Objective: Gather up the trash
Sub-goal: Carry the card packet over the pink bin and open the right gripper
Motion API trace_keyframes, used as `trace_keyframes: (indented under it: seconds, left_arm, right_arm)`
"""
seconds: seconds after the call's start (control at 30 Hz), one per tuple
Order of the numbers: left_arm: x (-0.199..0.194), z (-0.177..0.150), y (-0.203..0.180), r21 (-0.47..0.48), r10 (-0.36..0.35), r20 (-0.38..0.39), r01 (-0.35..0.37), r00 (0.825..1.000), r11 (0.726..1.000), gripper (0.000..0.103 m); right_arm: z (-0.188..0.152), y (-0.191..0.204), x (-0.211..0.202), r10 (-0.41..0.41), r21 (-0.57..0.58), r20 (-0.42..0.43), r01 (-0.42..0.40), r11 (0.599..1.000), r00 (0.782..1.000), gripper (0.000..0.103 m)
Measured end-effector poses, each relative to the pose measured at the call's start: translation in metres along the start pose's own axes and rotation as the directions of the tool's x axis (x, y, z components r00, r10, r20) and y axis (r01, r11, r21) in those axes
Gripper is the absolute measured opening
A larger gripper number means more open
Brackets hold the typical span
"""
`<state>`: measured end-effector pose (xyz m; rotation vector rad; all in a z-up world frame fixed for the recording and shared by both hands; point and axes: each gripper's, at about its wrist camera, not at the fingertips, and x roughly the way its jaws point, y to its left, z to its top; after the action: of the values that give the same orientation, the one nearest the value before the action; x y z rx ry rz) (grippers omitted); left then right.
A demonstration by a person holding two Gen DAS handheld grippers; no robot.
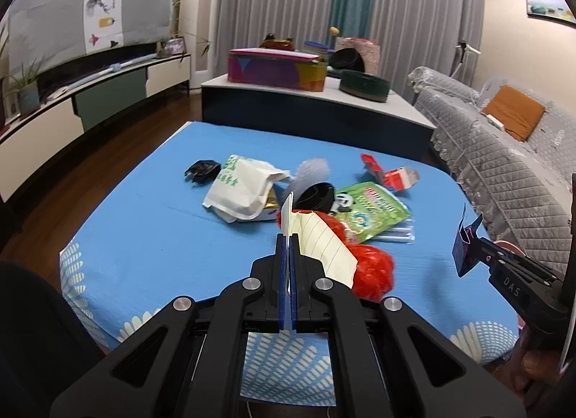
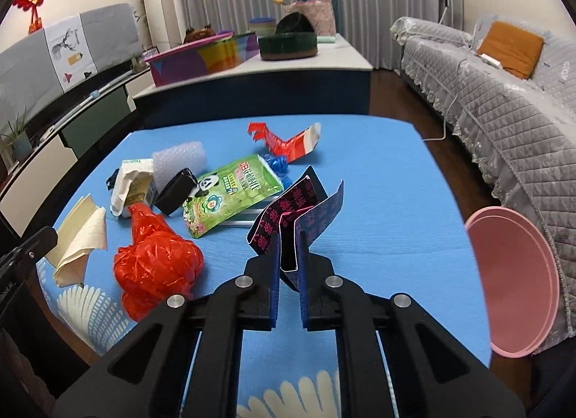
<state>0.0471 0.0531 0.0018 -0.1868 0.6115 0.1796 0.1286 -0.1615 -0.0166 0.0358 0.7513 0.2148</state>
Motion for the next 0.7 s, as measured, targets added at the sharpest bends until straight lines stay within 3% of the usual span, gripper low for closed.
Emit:
trace_keyframes:
  seconds: [0.37, 0.7]
  left_arm:
    - [-0.017, -0.004, -0.021, 0.049, -0.065, 0.031, 0.064, 0.997, 0.997, 0.001]
    - [-0.02, -0.004, -0.053, 0.108, -0.125, 0.014, 0.123, 0.992, 0.986, 0.001]
  right_arm:
    - [-0.003, -0.022, -0.039, -0.049, 0.03, 0.06, 0.047, 0.998, 0.997, 0.009]
    - [0.003, -0.056, -0.073, -0.089, 0.097, 0.132, 0.076, 0.992, 0.987, 0.009]
